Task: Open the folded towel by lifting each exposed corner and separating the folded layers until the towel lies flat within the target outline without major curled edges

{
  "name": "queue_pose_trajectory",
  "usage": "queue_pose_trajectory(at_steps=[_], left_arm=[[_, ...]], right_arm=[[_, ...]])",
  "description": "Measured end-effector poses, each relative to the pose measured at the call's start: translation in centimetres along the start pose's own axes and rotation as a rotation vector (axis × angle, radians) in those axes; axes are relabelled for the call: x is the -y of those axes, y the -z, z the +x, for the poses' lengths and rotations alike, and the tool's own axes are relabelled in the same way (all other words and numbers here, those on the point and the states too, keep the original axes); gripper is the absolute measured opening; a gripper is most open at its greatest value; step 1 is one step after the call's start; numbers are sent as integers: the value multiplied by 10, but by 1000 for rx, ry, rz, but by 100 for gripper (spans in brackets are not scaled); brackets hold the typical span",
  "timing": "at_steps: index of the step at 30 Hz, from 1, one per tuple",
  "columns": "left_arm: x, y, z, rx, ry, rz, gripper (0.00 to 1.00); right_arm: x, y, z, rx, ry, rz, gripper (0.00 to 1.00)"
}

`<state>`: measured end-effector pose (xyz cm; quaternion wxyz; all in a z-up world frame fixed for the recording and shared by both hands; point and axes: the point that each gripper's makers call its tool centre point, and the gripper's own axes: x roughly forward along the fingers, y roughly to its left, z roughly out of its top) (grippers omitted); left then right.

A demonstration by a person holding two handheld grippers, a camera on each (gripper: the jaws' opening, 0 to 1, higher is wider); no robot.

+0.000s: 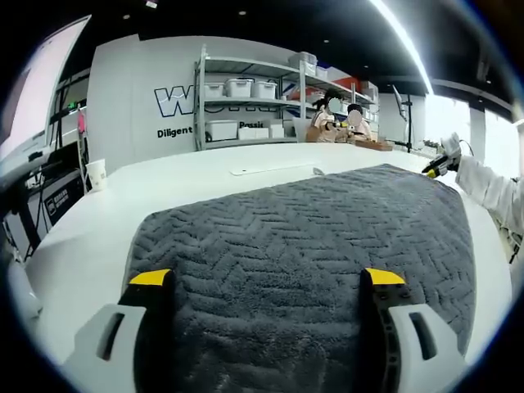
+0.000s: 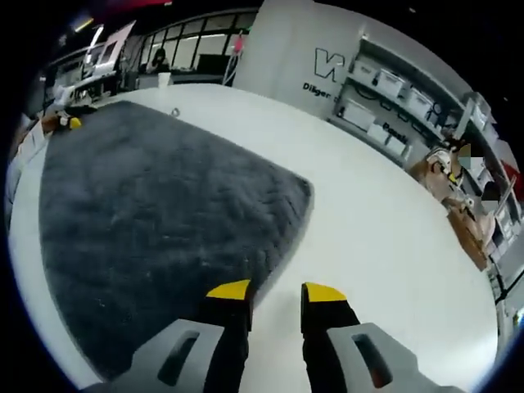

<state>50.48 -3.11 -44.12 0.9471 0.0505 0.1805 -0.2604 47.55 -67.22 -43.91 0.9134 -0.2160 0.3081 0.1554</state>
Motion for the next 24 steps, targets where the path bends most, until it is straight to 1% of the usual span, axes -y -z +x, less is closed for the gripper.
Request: queue_pose_trajectory(at_steps=[3, 6, 9, 12, 14, 16, 18, 20, 22, 24], left_arm=[[0, 0, 0, 0, -1, 0, 93], [0, 0, -1, -1, -3, 0, 92], [-1, 0, 0, -1, -3, 0, 92], [-1, 0, 0, -3, -3, 0, 92], [0, 0, -1, 0, -3, 4, 92], [0, 0, -1, 3, -5, 4, 92], [0, 0, -1, -11, -6, 1, 92], [2, 0, -2, -33, 3, 2, 92], [3, -1, -4, -36, 10, 11, 92], [4, -2, -7, -43, 22, -1, 93]], right_arm=[[7, 3, -2, -5, 19, -1, 18], [5, 4, -2, 4, 11, 9, 17], [4, 3, -2, -1, 21, 4, 16], [6, 2, -2, -5, 30, 3, 18], [7, 3, -3, 0, 26, 24, 20], [11, 2, -4, 11, 36, 56, 24], [12, 1, -8, 22, 44, 74, 26], [14, -1, -13, 33, 55, 75, 25], [11, -4, -20, 42, 56, 78, 25], [7, -6, -26, 57, 49, 77, 25]])
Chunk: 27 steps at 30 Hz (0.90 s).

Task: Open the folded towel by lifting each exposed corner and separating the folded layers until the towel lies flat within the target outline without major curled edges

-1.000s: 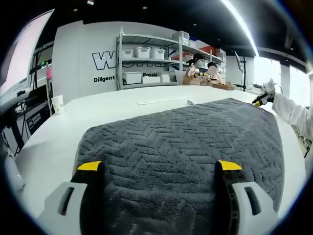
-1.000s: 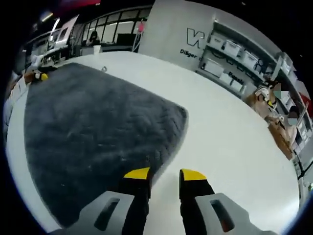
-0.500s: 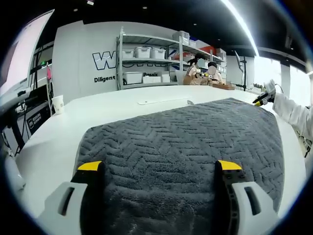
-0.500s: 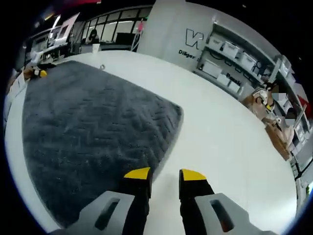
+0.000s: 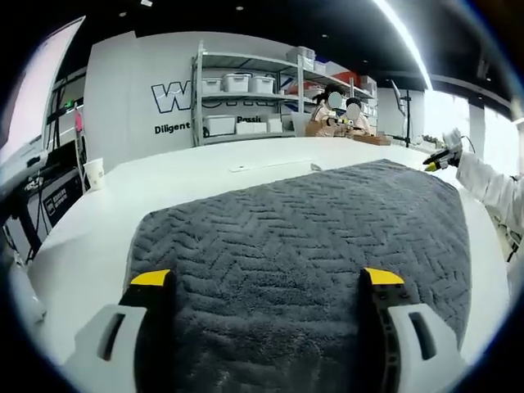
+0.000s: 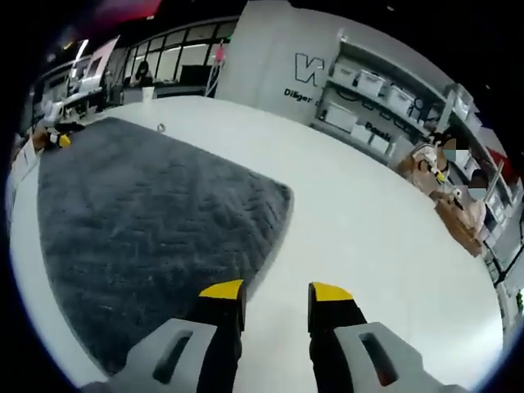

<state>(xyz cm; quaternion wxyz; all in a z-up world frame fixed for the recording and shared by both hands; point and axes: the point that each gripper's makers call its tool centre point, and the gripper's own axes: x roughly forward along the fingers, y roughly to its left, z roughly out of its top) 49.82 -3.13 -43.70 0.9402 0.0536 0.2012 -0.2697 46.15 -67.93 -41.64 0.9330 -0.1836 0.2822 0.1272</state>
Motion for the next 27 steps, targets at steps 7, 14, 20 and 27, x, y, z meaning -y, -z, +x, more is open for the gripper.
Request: queue_pose_trajectory(at_steps=[7, 14, 20, 27], left_arm=[[25, -42, -23, 145, 64, -32, 95], [54, -23, -50, 47, 73, 44, 99], [66, -16, -61, 105, 112, -14, 99], [52, 13, -60, 27, 1, -7, 99]], right_arm=[[-11, 4, -16, 15, -33, 18, 26], [-26, 12, -33, 18, -58, 19, 27], [-41, 28, -39, -21, -70, -3, 28], [-55, 42, -42, -45, -84, -4, 28]])
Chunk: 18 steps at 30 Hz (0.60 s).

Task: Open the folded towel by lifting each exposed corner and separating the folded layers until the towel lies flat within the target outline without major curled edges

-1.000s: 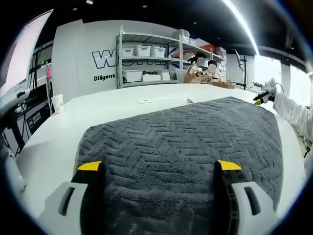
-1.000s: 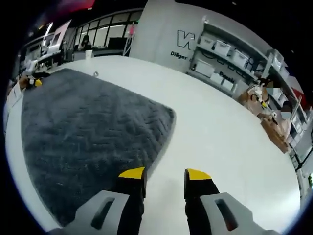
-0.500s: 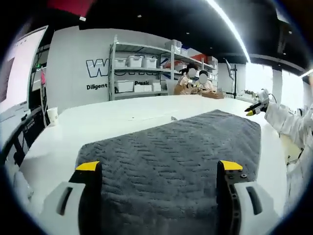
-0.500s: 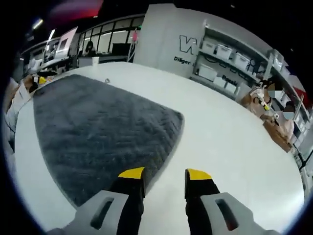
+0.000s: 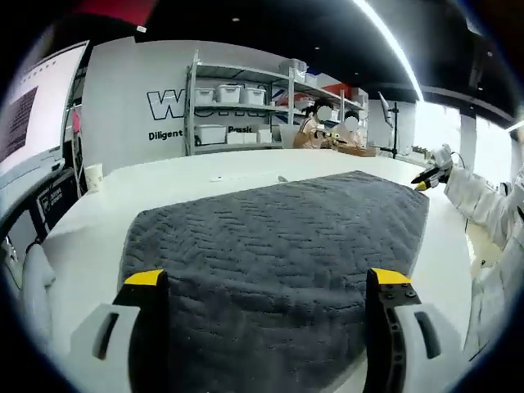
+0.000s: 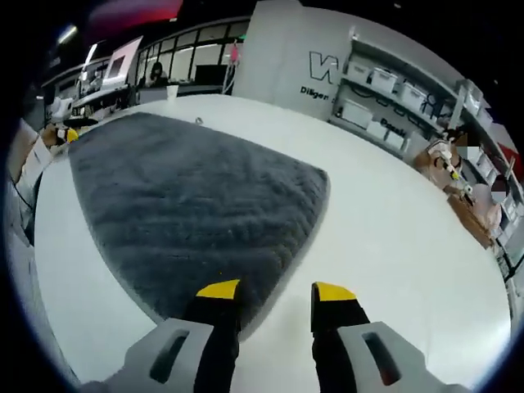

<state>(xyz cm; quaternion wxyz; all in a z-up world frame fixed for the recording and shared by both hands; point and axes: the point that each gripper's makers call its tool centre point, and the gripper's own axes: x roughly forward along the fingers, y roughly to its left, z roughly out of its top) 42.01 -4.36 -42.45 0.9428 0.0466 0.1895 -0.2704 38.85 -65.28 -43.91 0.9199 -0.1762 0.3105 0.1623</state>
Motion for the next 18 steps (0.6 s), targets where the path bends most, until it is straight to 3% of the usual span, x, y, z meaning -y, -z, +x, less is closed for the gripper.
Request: queue_pose_trajectory(at_steps=[2, 4, 5, 6, 18], left_arm=[[-2, 10, 1, -33, -20, 26, 99], [-5, 27, 3, -106, -38, 57, 99], [-4, 19, 5, -45, -37, -6, 99], [-3, 21, 3, -43, -27, 20, 99], [-4, 20, -1, -10, -42, 2, 98]], right_arm=[[1, 1, 0, -1, 4, 3, 28], [1, 1, 0, 4, 1, 17, 27], [1, 1, 0, 2, 1, 18, 28], [2, 2, 0, -2, 3, 14, 28], [8, 7, -6, -23, 9, -31, 29]])
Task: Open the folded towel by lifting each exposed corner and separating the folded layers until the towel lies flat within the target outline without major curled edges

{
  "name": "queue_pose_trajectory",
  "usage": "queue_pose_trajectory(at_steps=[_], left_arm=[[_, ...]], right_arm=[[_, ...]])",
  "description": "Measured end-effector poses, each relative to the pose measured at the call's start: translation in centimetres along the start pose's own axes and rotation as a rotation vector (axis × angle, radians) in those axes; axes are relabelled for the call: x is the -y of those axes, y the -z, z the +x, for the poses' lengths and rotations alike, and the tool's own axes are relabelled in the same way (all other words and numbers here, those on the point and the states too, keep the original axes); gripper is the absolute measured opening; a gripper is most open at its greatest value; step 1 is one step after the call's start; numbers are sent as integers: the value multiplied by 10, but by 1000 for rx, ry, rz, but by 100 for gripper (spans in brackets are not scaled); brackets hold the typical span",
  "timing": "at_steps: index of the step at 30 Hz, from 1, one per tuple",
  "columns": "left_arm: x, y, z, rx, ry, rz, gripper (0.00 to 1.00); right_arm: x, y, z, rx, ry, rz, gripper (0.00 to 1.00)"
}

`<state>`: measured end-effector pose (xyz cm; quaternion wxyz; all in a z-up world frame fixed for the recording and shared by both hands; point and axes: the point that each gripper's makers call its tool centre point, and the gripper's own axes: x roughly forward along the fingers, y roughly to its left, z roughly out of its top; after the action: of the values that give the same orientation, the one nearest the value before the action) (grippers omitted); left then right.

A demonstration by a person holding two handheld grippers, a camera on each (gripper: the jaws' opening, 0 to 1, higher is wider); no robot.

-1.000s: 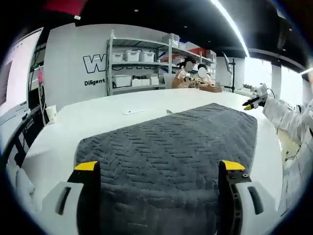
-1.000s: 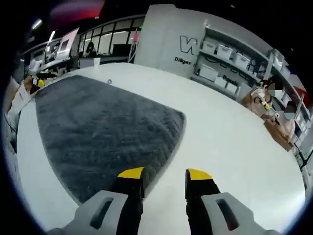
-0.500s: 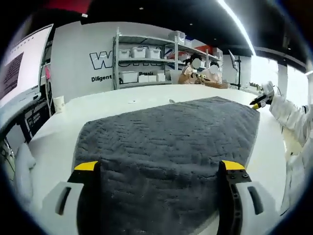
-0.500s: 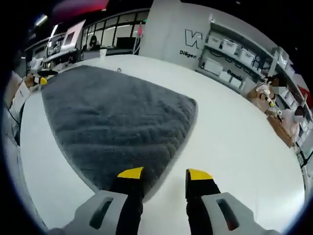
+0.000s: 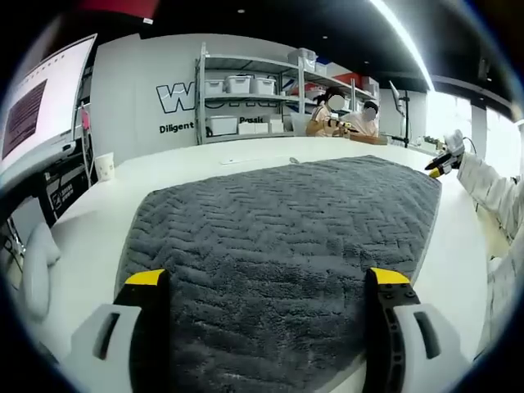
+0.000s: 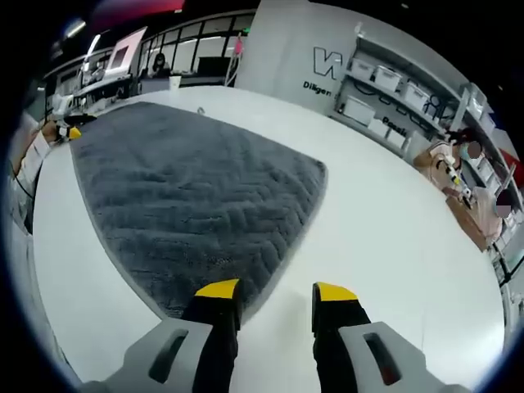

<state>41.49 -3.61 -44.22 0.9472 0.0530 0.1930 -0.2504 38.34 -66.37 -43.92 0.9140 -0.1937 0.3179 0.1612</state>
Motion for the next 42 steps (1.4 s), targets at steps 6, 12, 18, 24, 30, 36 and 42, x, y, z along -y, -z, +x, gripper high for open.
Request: queue_pose_trajectory(at_steps=[6, 12, 18, 24, 30, 36, 42], left_arm=[[0, 1, -4, -3, -4, -1, 97], [-1, 1, -4, -9, -4, 0, 97], [-1, 1, -4, -13, -4, -1, 97], [-1, 2, -4, -19, -5, 0, 97], [-1, 2, -4, -20, -8, -1, 96], [0, 2, -5, -15, -13, -1, 96], [1, 3, -7, -14, -12, -1, 96]], right_arm=[[1, 4, -4, -2, -1, 9, 27], [0, 4, -3, -4, 0, 23, 26], [1, 0, -6, -1, 32, 24, 30], [-10, -11, -20, 60, 18, 69, 32], [-31, 2, -20, -7, -43, 36, 37], [-30, 7, -19, -16, -41, 52, 39], [-29, 11, -21, -15, -51, 75, 39]])
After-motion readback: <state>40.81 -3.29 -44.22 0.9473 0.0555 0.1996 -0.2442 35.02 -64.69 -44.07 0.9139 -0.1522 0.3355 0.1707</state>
